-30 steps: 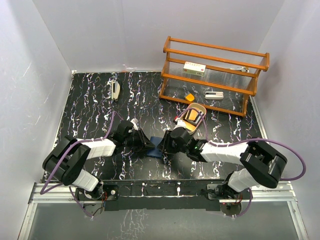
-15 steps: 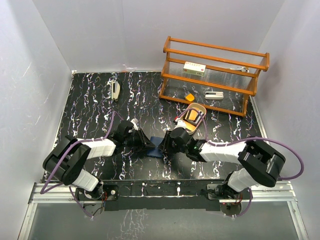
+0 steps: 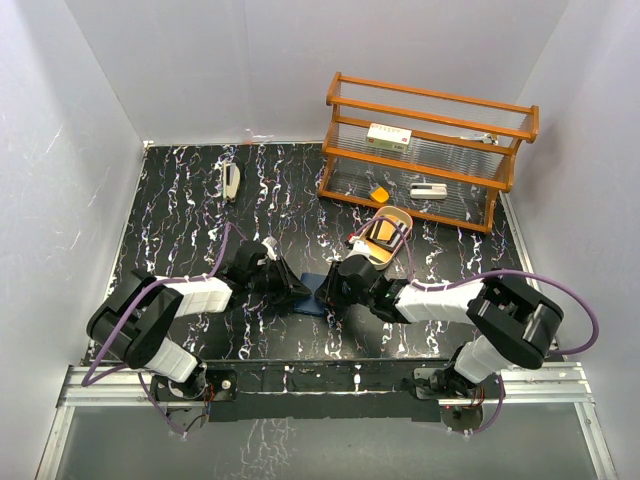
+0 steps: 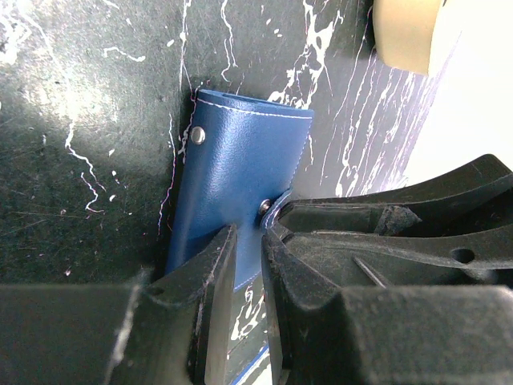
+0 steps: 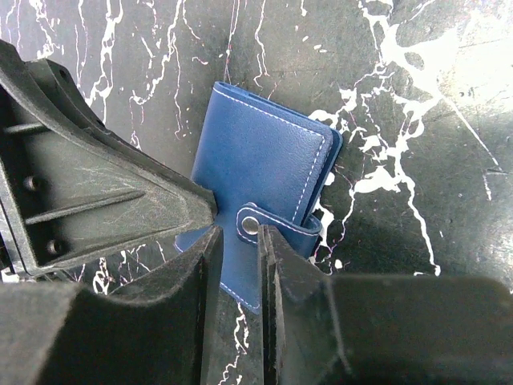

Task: Put the credit cards into the card holder
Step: Close the card holder at the center of the board.

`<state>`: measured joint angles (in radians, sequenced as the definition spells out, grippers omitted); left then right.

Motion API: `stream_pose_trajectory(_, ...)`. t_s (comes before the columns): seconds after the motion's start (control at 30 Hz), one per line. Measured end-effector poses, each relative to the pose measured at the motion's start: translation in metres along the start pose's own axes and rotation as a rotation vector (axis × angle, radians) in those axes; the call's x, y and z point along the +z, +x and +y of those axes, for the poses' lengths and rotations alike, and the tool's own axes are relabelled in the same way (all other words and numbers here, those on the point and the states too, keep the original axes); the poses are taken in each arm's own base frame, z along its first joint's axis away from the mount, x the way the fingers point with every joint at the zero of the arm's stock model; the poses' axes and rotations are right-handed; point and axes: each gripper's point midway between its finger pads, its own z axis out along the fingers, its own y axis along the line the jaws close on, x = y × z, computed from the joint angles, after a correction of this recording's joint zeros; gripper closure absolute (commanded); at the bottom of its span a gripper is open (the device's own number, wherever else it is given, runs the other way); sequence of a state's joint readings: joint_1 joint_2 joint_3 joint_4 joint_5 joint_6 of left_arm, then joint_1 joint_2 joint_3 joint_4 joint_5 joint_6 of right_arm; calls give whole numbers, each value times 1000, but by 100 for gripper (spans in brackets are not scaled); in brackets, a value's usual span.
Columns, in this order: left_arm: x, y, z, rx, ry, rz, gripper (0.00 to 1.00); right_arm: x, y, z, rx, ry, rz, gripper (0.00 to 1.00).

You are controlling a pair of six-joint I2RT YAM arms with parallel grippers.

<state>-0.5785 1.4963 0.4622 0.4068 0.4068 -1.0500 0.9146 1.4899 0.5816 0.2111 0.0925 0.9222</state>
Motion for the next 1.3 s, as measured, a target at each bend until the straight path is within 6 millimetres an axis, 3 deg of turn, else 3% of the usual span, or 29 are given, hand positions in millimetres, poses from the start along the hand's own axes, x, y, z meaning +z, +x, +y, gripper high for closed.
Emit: stream_pose_trajectory(1.3,1,-1,-1,-6,5,-2,80,15,-12,-4,-114,93,-5,96)
